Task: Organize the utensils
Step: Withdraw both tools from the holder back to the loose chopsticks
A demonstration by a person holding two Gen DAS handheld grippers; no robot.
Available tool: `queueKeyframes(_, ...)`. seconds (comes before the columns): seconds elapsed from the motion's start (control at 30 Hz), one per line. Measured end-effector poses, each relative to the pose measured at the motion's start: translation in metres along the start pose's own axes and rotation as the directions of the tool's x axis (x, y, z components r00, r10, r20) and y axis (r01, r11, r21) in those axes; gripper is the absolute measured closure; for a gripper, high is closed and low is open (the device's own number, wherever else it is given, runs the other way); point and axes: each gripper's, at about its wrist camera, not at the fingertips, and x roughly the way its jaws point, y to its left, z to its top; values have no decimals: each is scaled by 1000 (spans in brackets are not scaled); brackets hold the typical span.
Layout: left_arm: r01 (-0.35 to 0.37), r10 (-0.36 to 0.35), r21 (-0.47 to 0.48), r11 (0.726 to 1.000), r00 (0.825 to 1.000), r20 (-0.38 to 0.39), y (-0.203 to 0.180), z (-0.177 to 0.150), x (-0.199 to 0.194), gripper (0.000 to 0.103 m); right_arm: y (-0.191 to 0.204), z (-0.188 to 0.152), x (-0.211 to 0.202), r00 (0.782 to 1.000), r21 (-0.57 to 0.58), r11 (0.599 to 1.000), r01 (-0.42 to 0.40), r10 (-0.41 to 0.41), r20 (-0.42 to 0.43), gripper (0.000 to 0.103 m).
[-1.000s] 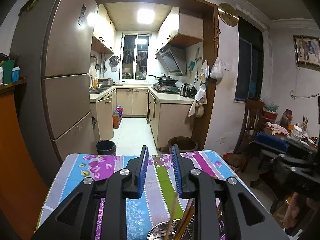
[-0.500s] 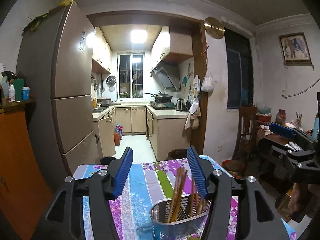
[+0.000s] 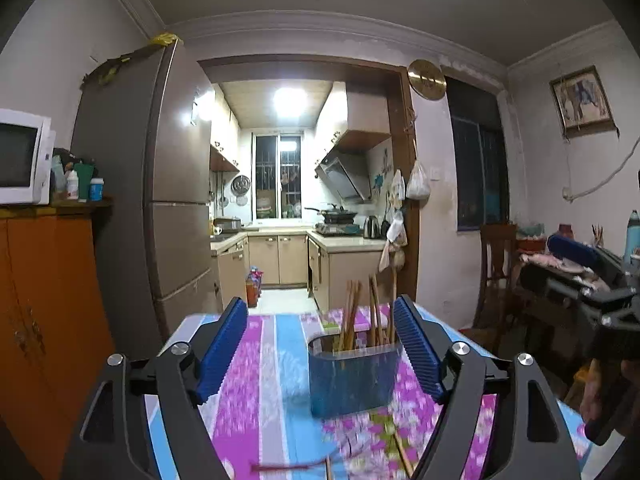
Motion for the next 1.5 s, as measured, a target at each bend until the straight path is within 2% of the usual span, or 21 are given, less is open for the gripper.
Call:
queueKeyframes(0.27,-11,9,-18,1000,991,-136,-3,-65,-20,23,16,-55,-27,996,49,999,-17,21,-90,6)
queueKeyframes(0.47,-24,22,-9,1000,978,-205,-6,-99,-22,23,35,-103,-43,980,91,996,-23,41,-197,6)
queueKeyframes(0.63,-37,35,-4,999,970,-241,-6,-120,-25,23,44,-128,-49,963,128,992,-20,53,-266,6)
queueKeyframes(0.9,-43,40,-5,999,961,-273,-3,-135,-29,23,57,-151,-56,947,160,987,-2,53,-317,6)
queueKeyframes(1.5,-36,27,-25,999,955,-297,9,-144,-20,23,79,-180,-52,938,163,987,-2,59,-343,6)
